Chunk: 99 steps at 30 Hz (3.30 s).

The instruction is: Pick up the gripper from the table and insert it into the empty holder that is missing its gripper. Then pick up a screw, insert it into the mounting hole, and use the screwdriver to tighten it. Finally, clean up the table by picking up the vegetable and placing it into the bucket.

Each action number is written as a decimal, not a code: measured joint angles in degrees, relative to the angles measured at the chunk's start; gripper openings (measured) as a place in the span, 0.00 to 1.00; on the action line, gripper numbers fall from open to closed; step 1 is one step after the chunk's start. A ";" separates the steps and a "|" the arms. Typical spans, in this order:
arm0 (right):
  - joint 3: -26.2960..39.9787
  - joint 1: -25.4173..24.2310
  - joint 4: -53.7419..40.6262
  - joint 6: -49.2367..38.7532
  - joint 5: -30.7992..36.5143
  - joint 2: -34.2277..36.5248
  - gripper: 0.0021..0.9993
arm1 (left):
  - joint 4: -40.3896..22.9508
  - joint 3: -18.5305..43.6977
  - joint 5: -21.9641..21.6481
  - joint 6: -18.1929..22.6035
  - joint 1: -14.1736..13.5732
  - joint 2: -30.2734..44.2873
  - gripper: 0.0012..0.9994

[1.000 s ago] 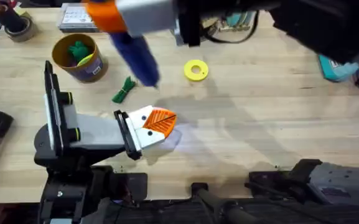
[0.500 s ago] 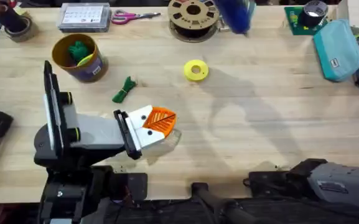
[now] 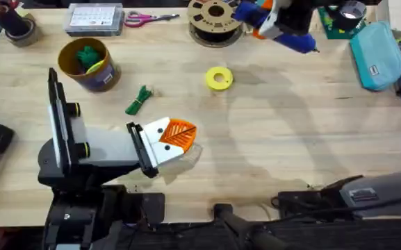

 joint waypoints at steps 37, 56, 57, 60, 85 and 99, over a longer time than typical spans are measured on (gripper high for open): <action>-13.34 -8.20 10.02 -10.97 3.68 15.77 1.00 | 0.15 0.00 -1.03 0.26 0.00 0.00 0.32; -13.34 -8.18 13.01 28.02 -0.33 -13.91 1.00 | 4.61 1.70 -11.02 -6.46 0.07 0.19 0.98; -13.34 -8.18 12.90 30.82 -0.35 -15.43 1.00 | 3.58 3.01 -12.01 -6.69 0.07 0.73 0.98; -13.34 -8.18 12.08 39.17 -0.58 -20.29 1.00 | -1.52 9.18 -15.07 -6.74 0.07 4.41 0.98; -33.03 -8.18 3.29 55.42 -9.15 -43.54 1.00 | -44.27 51.59 -42.85 5.40 0.07 43.69 0.99; -33.27 -8.18 1.47 55.34 -9.79 -44.03 1.00 | -51.16 55.92 -53.92 8.69 0.07 56.48 0.99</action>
